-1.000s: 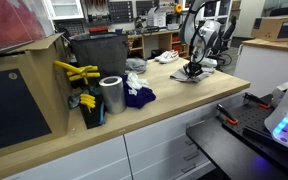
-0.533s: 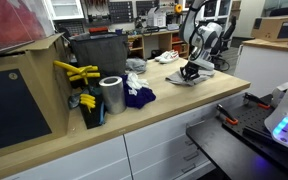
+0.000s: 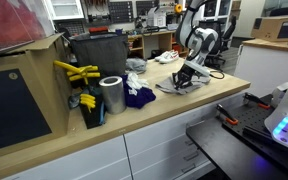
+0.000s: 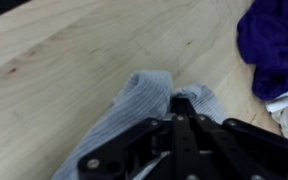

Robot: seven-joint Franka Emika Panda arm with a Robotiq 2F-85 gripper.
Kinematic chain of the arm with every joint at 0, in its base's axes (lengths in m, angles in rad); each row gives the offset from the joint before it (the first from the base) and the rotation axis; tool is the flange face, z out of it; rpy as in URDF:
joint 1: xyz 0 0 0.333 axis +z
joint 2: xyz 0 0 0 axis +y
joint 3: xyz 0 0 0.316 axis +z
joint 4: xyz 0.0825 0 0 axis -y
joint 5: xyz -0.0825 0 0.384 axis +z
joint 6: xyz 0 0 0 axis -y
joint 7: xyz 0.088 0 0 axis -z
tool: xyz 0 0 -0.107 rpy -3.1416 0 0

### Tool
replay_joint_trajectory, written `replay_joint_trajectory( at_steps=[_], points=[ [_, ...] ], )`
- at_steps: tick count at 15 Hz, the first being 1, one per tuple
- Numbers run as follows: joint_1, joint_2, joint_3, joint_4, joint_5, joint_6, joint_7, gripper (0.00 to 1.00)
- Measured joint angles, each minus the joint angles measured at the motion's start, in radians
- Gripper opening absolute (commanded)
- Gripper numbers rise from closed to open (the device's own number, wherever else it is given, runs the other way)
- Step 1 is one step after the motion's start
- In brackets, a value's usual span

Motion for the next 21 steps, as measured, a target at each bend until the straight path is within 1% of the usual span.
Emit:
replay_joint_trajectory(
  at_steps=[2, 3, 4, 5, 6, 8, 9, 12, 16, 18, 21],
  points=[
    [-0.027, 0.0, 0.058, -0.011, -0.036, 0.018, 0.0, 0.47],
    [-0.032, -0.002, 0.075, -0.013, -0.066, 0.032, 0.003, 0.54],
    [-0.033, -0.006, 0.089, -0.016, -0.105, 0.05, 0.009, 0.63],
    [-0.033, -0.011, 0.1, -0.023, -0.152, 0.068, 0.02, 0.7],
    [-0.033, -0.019, 0.109, -0.033, -0.209, 0.089, 0.041, 0.79],
    [-0.015, -0.044, 0.101, -0.061, -0.32, 0.118, 0.081, 0.95],
    [-0.004, -0.063, 0.094, -0.077, -0.383, 0.132, 0.106, 0.99],
    [-0.013, -0.139, 0.124, -0.124, -0.588, 0.178, 0.212, 1.0],
    [-0.034, -0.265, 0.166, -0.161, -0.829, 0.189, 0.36, 1.0],
    [-0.045, -0.318, 0.173, -0.175, -0.971, 0.177, 0.444, 1.0],
    [-0.08, -0.378, 0.172, -0.182, -1.157, 0.11, 0.527, 1.0]
  ],
)
